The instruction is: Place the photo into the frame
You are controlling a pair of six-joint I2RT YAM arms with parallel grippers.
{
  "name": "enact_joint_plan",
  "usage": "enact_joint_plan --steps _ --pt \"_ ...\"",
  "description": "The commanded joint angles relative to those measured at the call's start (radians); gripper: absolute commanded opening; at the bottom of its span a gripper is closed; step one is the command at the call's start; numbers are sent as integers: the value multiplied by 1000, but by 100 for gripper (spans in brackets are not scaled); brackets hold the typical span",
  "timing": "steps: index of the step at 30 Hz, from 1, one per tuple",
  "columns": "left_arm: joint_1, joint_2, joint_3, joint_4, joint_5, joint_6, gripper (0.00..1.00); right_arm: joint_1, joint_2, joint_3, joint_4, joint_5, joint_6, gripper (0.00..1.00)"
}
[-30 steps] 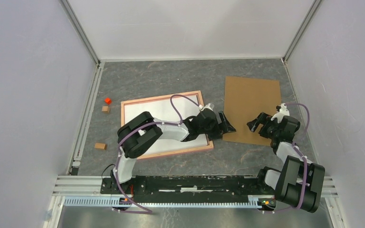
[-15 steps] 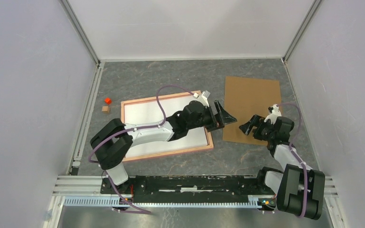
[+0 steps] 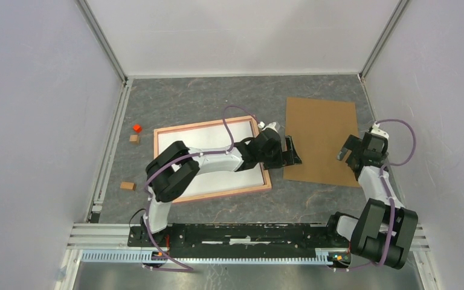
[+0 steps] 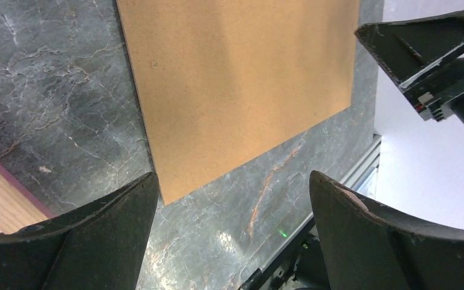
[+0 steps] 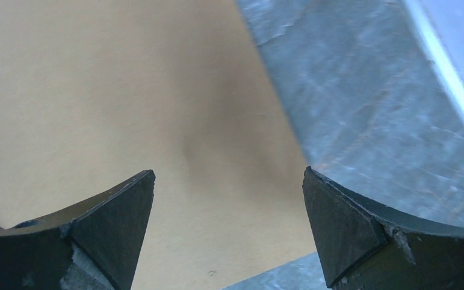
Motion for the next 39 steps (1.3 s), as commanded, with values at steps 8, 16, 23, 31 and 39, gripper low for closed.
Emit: enact_joint_plan --steps 8,16,23,31,39 --pt "-6 73 92 -126 -77 -66 100 -190 140 17 64 -76 -2 98" --pt "3 137 98 -44 54 -209 100 -205 172 -52 139 -266 34 97" --pt "16 145 113 107 197 -298 100 -204 181 -82 165 -399 58 96" --pt "12 -45 104 -26 88 -177 100 -179 107 -158 204 -483 82 94" --pt "12 -228 -45 -34 47 -151 100 -109 73 -187 194 -495 70 93"
